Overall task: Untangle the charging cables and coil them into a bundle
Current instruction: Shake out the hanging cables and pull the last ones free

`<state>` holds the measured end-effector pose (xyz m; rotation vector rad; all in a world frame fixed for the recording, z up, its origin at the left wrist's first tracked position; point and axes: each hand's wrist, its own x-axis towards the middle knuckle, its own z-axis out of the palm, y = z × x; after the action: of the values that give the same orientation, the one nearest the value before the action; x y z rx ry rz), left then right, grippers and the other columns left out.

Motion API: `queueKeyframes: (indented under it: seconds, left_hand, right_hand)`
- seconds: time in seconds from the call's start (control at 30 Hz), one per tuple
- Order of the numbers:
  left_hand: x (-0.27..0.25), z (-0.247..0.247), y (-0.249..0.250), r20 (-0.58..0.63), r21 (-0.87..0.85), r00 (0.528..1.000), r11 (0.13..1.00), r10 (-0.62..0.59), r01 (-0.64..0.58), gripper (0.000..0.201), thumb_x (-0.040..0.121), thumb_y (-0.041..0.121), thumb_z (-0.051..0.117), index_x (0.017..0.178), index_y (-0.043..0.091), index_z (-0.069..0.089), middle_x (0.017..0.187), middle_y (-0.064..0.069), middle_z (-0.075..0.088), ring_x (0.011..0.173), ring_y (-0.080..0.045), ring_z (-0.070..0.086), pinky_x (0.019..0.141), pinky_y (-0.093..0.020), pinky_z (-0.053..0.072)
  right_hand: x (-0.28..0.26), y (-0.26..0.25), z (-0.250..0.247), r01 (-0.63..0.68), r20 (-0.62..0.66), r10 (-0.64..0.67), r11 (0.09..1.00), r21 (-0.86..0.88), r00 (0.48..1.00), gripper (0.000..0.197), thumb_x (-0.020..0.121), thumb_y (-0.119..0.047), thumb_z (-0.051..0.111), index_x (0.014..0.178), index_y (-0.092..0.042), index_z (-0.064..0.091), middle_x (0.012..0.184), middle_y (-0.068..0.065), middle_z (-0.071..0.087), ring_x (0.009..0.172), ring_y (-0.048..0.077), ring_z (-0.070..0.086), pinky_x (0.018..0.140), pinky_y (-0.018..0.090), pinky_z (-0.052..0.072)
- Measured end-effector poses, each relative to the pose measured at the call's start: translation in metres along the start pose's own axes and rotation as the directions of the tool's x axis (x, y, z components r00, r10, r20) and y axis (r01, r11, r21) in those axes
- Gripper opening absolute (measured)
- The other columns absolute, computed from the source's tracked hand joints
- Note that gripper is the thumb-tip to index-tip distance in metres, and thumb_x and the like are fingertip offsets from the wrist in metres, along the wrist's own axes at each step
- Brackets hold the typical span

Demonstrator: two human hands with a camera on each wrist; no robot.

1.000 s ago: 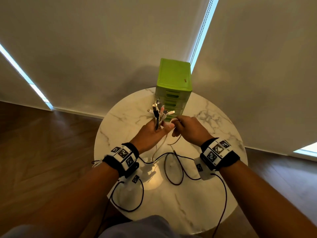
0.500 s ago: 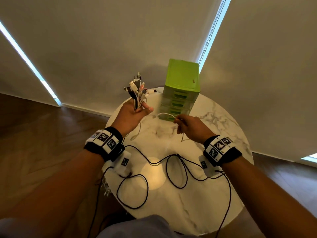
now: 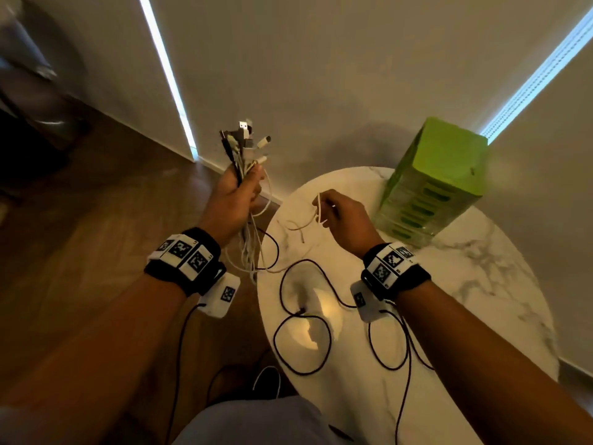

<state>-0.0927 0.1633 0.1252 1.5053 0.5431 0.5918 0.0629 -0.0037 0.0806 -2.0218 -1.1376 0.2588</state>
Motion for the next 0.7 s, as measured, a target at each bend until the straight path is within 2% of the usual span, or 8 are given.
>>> queueKeyframes:
  seconds: [0.17, 0.3, 0.33, 0.4, 0.47, 0.5, 0.6, 0.7]
  left_hand:
    - [-0.013, -0.052, -0.006, -0.052, 0.052, 0.999, 0.999, -0.012, 0.015, 0.025, 0.107, 0.029, 0.045, 0.091, 0.018, 0.06, 0.069, 0.007, 0.054, 0.056, -0.006, 0.047, 0.054, -0.02, 0.039]
    - [-0.022, -0.084, -0.014, -0.131, 0.088, 0.991, 0.995, -0.027, 0.039, 0.023, 0.106, 0.032, 0.048, 0.094, 0.02, 0.064, 0.072, 0.009, 0.056, 0.06, -0.002, 0.05, 0.058, -0.02, 0.042]
    - [-0.024, -0.089, -0.015, -0.135, 0.098, 0.99, 0.994, -0.043, 0.057, 0.022, 0.105, 0.034, 0.049, 0.098, 0.02, 0.064, 0.069, 0.013, 0.054, 0.059, 0.001, 0.049, 0.058, -0.019, 0.041]
    - [-0.029, -0.1, -0.018, -0.134, 0.123, 0.988, 0.988, -0.079, 0.096, 0.021, 0.105, 0.034, 0.05, 0.104, 0.02, 0.065, 0.062, 0.022, 0.055, 0.058, 0.005, 0.05, 0.061, -0.019, 0.039]
    - [-0.033, -0.109, -0.021, -0.123, 0.149, 0.987, 0.981, -0.102, 0.12, 0.023, 0.105, 0.035, 0.051, 0.105, 0.019, 0.068, 0.062, 0.024, 0.056, 0.061, 0.005, 0.05, 0.064, -0.02, 0.039]
    - [-0.035, -0.113, -0.024, -0.11, 0.159, 0.987, 0.978, -0.121, 0.137, 0.024, 0.104, 0.036, 0.051, 0.106, 0.02, 0.069, 0.065, 0.016, 0.055, 0.063, -0.001, 0.05, 0.063, -0.021, 0.039]
    - [-0.041, -0.123, -0.032, -0.038, 0.144, 0.986, 0.976, -0.162, 0.165, 0.023, 0.103, 0.036, 0.053, 0.103, 0.02, 0.07, 0.073, -0.007, 0.043, 0.061, -0.013, 0.04, 0.055, -0.023, 0.035]
    - [-0.046, -0.125, -0.033, 0.003, 0.143, 0.985, 0.975, -0.175, 0.172, 0.02, 0.105, 0.027, 0.051, 0.099, 0.019, 0.068, 0.061, 0.012, 0.052, 0.057, -0.002, 0.048, 0.055, -0.017, 0.039]
  right_hand:
    - [0.017, -0.012, 0.057, 0.023, 0.076, -0.024, 1.0, 0.02, 0.997, 0.025, 0.097, 0.001, 0.05, 0.11, -0.019, 0.054, 0.081, -0.003, 0.067, 0.073, 0.017, 0.066, 0.069, 0.034, 0.058]
    - [0.012, 0.0, 0.109, 0.062, 0.239, -0.038, 0.994, -0.092, 0.97, 0.023, 0.096, 0.002, 0.049, 0.105, -0.016, 0.061, 0.087, 0.005, 0.071, 0.079, 0.027, 0.068, 0.077, 0.045, 0.056]
    - [0.008, 0.004, 0.12, 0.054, 0.368, -0.002, 0.99, -0.131, 0.93, 0.027, 0.096, 0.002, 0.049, 0.112, -0.014, 0.063, 0.098, 0.01, 0.072, 0.09, 0.031, 0.068, 0.084, 0.044, 0.055]
    - [-0.004, 0.008, 0.141, 0.069, 0.658, 0.13, 0.961, -0.267, 0.742, 0.041, 0.098, -0.003, 0.05, 0.137, -0.014, 0.056, 0.128, 0.015, 0.064, 0.119, 0.034, 0.059, 0.1, 0.038, 0.045]
    - [-0.009, 0.008, 0.153, 0.135, 0.774, 0.204, 0.927, -0.349, 0.599, 0.053, 0.097, -0.004, 0.049, 0.149, -0.015, 0.043, 0.146, 0.015, 0.051, 0.135, 0.032, 0.046, 0.109, 0.036, 0.035]
    - [-0.007, 0.004, 0.154, 0.142, 0.773, 0.184, 0.932, -0.333, 0.607, 0.056, 0.096, -0.003, 0.049, 0.15, -0.015, 0.042, 0.148, 0.015, 0.049, 0.136, 0.032, 0.044, 0.11, 0.036, 0.034]
    - [0.01, -0.028, 0.149, 0.012, 0.639, 0.038, 0.997, -0.073, 0.768, 0.05, 0.098, -0.011, 0.057, 0.146, -0.017, 0.047, 0.14, 0.007, 0.056, 0.117, 0.02, 0.06, 0.103, 0.035, 0.049]
    - [0.032, -0.079, 0.141, -0.26, 0.616, 0.006, 0.91, 0.324, 0.788, 0.051, 0.1, -0.017, 0.058, 0.148, -0.018, 0.041, 0.135, 0.002, 0.059, 0.099, 0.015, 0.07, 0.08, 0.027, 0.056]
